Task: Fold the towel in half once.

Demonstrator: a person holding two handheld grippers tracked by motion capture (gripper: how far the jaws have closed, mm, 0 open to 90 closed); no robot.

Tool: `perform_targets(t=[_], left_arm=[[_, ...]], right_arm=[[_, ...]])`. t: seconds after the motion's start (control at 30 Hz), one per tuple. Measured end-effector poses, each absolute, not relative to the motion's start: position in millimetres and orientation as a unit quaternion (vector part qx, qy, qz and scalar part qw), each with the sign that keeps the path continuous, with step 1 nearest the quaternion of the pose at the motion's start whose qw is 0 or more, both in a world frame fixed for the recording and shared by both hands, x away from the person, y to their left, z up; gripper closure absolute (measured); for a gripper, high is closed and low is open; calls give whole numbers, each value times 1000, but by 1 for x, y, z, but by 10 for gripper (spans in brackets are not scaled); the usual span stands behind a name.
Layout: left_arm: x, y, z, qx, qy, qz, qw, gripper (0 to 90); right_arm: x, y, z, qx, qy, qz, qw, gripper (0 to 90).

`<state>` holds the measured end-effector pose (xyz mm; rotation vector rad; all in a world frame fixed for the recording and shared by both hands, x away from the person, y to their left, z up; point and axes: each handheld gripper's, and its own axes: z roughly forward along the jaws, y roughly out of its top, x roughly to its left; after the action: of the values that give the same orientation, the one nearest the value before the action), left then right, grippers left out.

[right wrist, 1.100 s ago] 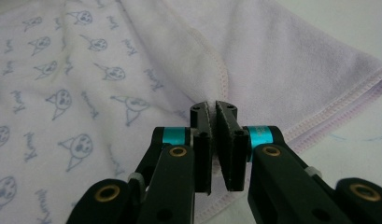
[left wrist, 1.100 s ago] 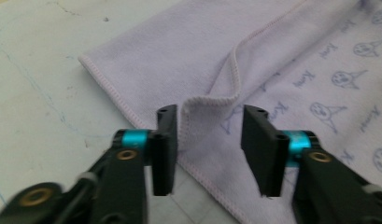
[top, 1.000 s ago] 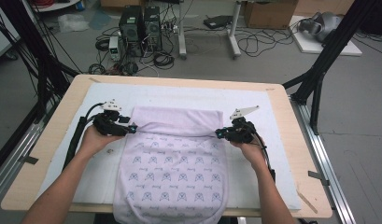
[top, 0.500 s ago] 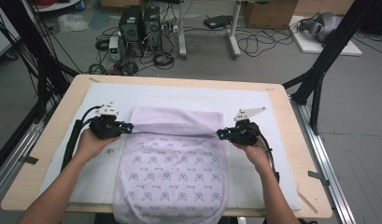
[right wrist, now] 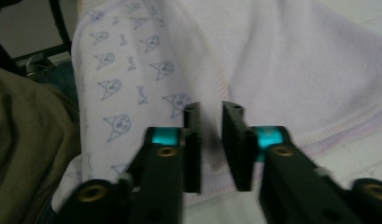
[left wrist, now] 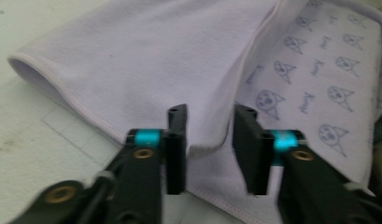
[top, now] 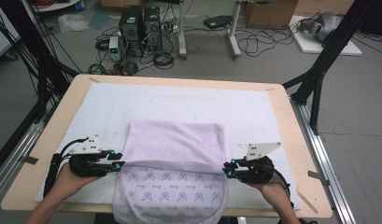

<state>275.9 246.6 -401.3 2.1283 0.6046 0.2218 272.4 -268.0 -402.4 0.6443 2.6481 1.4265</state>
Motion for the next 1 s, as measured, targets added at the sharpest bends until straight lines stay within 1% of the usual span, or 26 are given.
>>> perform_targets(t=[0.03, 0.07, 0.13, 0.23, 0.27, 0.4, 0.5, 0.53, 0.57, 0.6, 0.63, 0.67, 0.7, 0.73, 0.83, 0.9, 1.0], left_arm=[[279, 245, -401, 862, 248, 98, 431, 555], [281, 243, -401, 863, 251, 102, 426, 539], [282, 242, -401, 862, 252, 102, 427, 530], [288, 237, -407, 863, 255, 100, 425, 543], [291, 235, -410, 864, 257, 98, 422, 560], [295, 225, -432, 875, 259, 83, 400, 570], [292, 221, -440, 882, 253, 89, 387, 597], [289, 221, -441, 878, 255, 97, 394, 634], [289, 221, -441, 878, 255, 97, 394, 681], [290, 222, -440, 878, 255, 97, 393, 681], [290, 222, -440, 877, 257, 93, 396, 815], [290, 222, -439, 878, 256, 96, 393, 859], [289, 222, -438, 878, 254, 97, 394, 870], [289, 223, -437, 879, 251, 96, 394, 875], [287, 225, -432, 876, 252, 98, 399, 878], [281, 230, -422, 872, 248, 101, 411, 879], [274, 234, -416, 868, 245, 98, 420, 879]], right_arm=[[275, -270, -403, 219, 854, 471, 38, 648], [278, -271, -403, 231, 850, 472, 39, 623], [287, -271, -407, 236, 849, 470, 43, 612], [294, -266, -413, 237, 855, 460, 39, 613], [300, -259, -419, 235, 861, 450, 33, 606], [300, -248, -427, 221, 876, 428, 25, 578], [297, -245, -431, 216, 882, 419, 24, 577], [295, -244, -436, 215, 887, 409, 18, 584], [294, -242, -439, 214, 890, 402, 17, 609], [294, -242, -439, 214, 890, 402, 17, 609], [291, -239, -444, 209, 891, 402, 31, 684], [290, -239, -444, 206, 892, 402, 28, 759], [290, -239, -443, 203, 893, 402, 24, 807], [290, -238, -442, 200, 894, 400, 25, 825], [289, -239, -435, 194, 893, 405, 30, 832], [286, -240, -427, 191, 889, 416, 32, 832], [278, -241, -417, 181, 885, 428, 30, 832]])
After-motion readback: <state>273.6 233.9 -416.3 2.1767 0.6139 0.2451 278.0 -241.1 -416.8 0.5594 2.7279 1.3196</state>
